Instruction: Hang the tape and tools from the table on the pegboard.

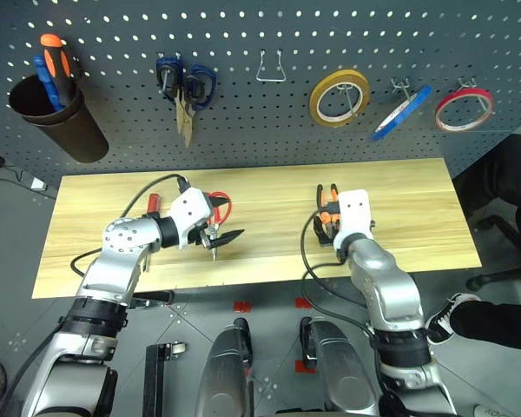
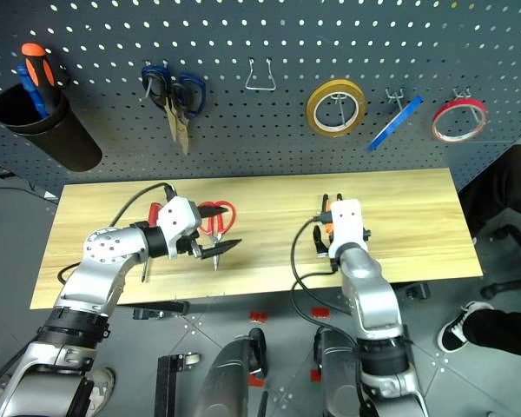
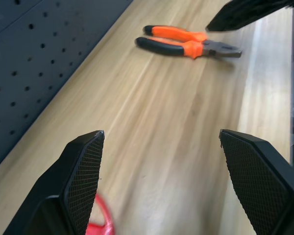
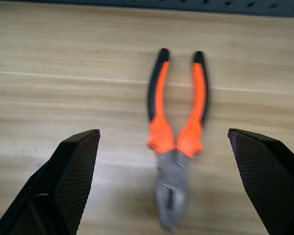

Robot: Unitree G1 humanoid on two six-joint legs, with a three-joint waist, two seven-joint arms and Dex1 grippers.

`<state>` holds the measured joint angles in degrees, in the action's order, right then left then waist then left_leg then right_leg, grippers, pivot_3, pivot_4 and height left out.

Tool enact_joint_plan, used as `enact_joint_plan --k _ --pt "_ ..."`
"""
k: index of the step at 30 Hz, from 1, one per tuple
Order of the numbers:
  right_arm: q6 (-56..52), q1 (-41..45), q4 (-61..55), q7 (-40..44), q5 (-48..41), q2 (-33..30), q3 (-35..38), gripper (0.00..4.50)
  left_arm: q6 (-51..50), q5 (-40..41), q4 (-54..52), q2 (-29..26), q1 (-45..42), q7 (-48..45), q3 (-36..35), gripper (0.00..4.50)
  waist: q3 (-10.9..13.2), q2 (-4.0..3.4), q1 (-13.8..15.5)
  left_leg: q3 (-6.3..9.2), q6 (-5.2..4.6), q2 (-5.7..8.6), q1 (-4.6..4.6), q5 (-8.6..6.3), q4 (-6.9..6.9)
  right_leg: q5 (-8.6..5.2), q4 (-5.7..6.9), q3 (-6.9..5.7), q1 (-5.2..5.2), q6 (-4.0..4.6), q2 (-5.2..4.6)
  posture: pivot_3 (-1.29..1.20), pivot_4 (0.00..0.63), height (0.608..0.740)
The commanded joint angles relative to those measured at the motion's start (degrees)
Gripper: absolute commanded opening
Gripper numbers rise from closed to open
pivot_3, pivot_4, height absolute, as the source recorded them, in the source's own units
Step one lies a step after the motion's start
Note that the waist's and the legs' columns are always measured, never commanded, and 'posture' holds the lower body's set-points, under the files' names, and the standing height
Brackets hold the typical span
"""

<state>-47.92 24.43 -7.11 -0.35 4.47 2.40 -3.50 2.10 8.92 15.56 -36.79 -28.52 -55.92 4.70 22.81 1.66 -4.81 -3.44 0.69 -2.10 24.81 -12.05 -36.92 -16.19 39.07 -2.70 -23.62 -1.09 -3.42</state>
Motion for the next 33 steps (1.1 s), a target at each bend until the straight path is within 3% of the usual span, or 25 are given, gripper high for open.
enact_joint_plan --k 1,8,15,20,22,26,31,33 --pt "1.4 3.36 6.71 -1.94 0.34 -0.35 1.73 4.48 2.28 -0.25 0.92 -0.62 -0.86 -0.9 -1.04 3.96 0.0 0.01 -0.01 -0.03 0.0 0.02 0.03 0.0 0.02 -0.01 -0.03 0.04 -0.03 -0.01 0.0 -0.23 0.372 0.74" --pt "4.89 11.96 22.18 -4.55 -0.2 -0.89 4.73 4.48 2.81 -0.49 1.63 -0.84 -0.93 -1.63 -1.21 3.96 -0.01 0.02 -0.37 -0.35 -0.01 -0.09 0.42 -0.02 0.06 -0.01 -0.01 0.18 -0.54 -0.01 0.04 -0.21 0.364 0.74" --pt "0.32 17.49 31.31 -1.94 -4.97 -1.8 9.49 4.48 2.73 -0.43 1.38 -0.72 -0.59 -1.57 -1.24 3.96 -0.03 0.05 -0.41 -0.46 -0.01 -0.31 0.38 -0.02 0.01 0.04 0.04 0.28 -0.53 0.06 0.22 -0.21 0.36 0.74" --pt "3.71 19.01 33.83 1.0 -3.25 -4.04 5.9 3.26 1.13 1.35 0.69 -0.07 0.09 -1.42 -2.17 3.96 -0.07 0.1 -0.36 -0.5 -0.01 -0.33 0.37 -0.02 -0.02 0.06 0.07 0.32 -0.52 0.08 0.23 -0.22 0.355 0.74" --pt "9.54 16.92 31.45 1.8 -1.66 -4.87 3.19 2.57 1.23 2.09 0.27 0.73 0.59 0.32 -3.44 3.96 -0.07 0.1 -0.37 -0.52 -0.02 -0.33 0.37 -0.02 -0.02 0.06 0.06 0.34 -0.53 0.08 0.23 -0.22 0.355 0.74" --pt "10.9 12.59 21.97 2.7 -0.91 -5.51 0.38 2.52 -0.51 4.84 -2.84 2.54 2.3 3.26 -6.63 3.96 -0.07 0.1 -0.36 -0.58 -0.02 -0.37 0.42 -0.03 0.02 0.06 0.03 0.35 -0.58 0.08 0.23 -0.21 0.354 0.74" --pt "9.17 3.6 -5.29 4.36 1.13 -6.67 -5.76 2.52 -5.87 11.19 -14.95 4.56 9.88 8.29 -12.88 3.96 -0.07 0.1 -0.53 -0.63 -0.01 -0.43 0.58 -0.03 0.0 0.06 0.03 0.41 -0.77 0.08 0.26 -0.21 0.36 0.74" --pt "8.95 1.97 -11.04 3.88 1.16 -5.78 -6.28 2.52 -7.72 12.3 -19.32 5.14 12.59 10.42 -14.22 3.96 -0.07 0.1 -0.67 -0.6 0.0 -0.46 0.6 -0.03 0.02 0.06 0.05 0.42 -0.78 0.08 0.3 -0.21 0.361 0.74"
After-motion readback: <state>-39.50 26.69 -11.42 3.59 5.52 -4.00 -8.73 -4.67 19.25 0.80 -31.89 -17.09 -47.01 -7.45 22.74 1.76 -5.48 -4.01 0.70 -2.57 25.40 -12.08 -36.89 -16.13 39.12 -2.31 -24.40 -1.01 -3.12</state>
